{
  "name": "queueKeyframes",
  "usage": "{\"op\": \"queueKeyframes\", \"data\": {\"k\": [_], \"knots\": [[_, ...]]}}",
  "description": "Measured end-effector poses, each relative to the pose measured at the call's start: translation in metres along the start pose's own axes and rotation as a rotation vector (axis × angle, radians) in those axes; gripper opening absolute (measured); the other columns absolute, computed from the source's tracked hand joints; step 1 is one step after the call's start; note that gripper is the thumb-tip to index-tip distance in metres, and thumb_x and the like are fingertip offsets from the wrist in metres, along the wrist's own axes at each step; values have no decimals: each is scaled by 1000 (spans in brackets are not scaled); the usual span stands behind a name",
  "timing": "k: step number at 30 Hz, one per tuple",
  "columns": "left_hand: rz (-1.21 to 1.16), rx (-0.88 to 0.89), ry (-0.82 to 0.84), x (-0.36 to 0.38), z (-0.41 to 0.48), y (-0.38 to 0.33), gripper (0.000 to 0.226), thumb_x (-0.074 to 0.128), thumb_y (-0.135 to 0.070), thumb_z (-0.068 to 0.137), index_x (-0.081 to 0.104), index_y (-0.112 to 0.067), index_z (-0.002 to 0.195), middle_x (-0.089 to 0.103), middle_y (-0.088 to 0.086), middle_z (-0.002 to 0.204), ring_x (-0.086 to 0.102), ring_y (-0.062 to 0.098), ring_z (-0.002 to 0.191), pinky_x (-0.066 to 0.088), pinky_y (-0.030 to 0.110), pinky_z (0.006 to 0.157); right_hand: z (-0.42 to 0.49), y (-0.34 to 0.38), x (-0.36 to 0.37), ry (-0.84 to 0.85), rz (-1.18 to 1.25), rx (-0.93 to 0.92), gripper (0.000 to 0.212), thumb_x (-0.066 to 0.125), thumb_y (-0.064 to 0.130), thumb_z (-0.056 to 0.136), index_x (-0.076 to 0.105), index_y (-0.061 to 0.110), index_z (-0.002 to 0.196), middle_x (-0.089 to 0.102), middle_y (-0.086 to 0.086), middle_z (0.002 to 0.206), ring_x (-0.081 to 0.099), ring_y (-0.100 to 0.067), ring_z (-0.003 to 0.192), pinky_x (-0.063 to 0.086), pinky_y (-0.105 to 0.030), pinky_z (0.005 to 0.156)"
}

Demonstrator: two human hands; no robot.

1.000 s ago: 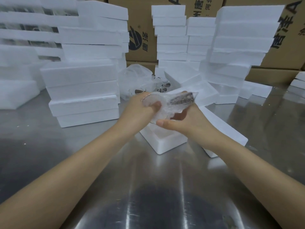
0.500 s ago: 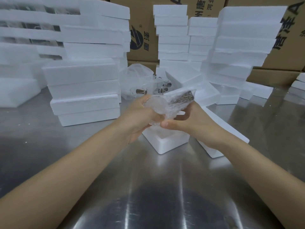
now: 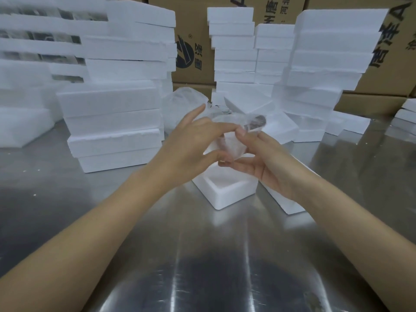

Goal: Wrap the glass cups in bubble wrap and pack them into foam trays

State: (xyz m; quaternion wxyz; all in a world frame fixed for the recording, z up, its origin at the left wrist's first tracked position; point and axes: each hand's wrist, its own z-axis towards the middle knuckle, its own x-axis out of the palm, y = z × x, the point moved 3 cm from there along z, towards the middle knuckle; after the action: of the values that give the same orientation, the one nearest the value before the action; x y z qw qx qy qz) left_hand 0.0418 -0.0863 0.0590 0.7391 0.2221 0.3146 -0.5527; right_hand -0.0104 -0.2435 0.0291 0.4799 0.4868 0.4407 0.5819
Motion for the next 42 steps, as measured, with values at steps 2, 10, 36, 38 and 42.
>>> {"op": "queueKeyframes", "data": {"k": [2, 10, 36, 38, 42], "knots": [[-86, -104, -54, -1, -1, 0, 54, 72, -27, 83, 54, -21, 134, 67, -11, 88, 52, 2, 104, 6, 17, 116, 0, 3, -1, -16, -89, -48, 48, 65, 38, 89, 46, 7, 120, 71, -13, 106, 69, -34, 99, 55, -31, 87], [-119, -388, -67, -5, -2, 13, 62, 69, -26, 88, 43, -25, 144, 63, -18, 87, 52, 11, 105, 29, 14, 101, -3, 4, -18, 81, -1291, -258, 64, 33, -25, 69, 71, 19, 97, 64, 4, 109, 54, -13, 108, 43, -34, 94], [-82, -393, 510, 23, -13, 24, 53, 67, -36, 88, 52, -24, 138, 70, 0, 115, 60, 15, 111, 45, 30, 93, 8, -13, -27, -65, -1255, -229, 28, 72, 12, 80, 51, 24, 93, 57, 16, 92, 55, -1, 86, 41, -8, 78], [-137, -377, 521, 23, -14, 27, 51, 64, -34, 91, 49, -24, 140, 69, -1, 119, 59, 12, 114, 42, 26, 95, 7, -12, -26, -77, -1267, -235, 26, 72, 12, 80, 53, 23, 92, 59, 12, 92, 57, -6, 87, 44, -13, 79], [-238, -348, 467, 26, -17, 31, 50, 62, -27, 92, 49, -18, 139, 70, -3, 116, 54, 12, 123, 32, 25, 110, 7, -9, -25, -112, -1268, -255, 21, 76, 9, 75, 60, 17, 86, 61, 10, 82, 58, -9, 82, 50, -30, 81]]}}
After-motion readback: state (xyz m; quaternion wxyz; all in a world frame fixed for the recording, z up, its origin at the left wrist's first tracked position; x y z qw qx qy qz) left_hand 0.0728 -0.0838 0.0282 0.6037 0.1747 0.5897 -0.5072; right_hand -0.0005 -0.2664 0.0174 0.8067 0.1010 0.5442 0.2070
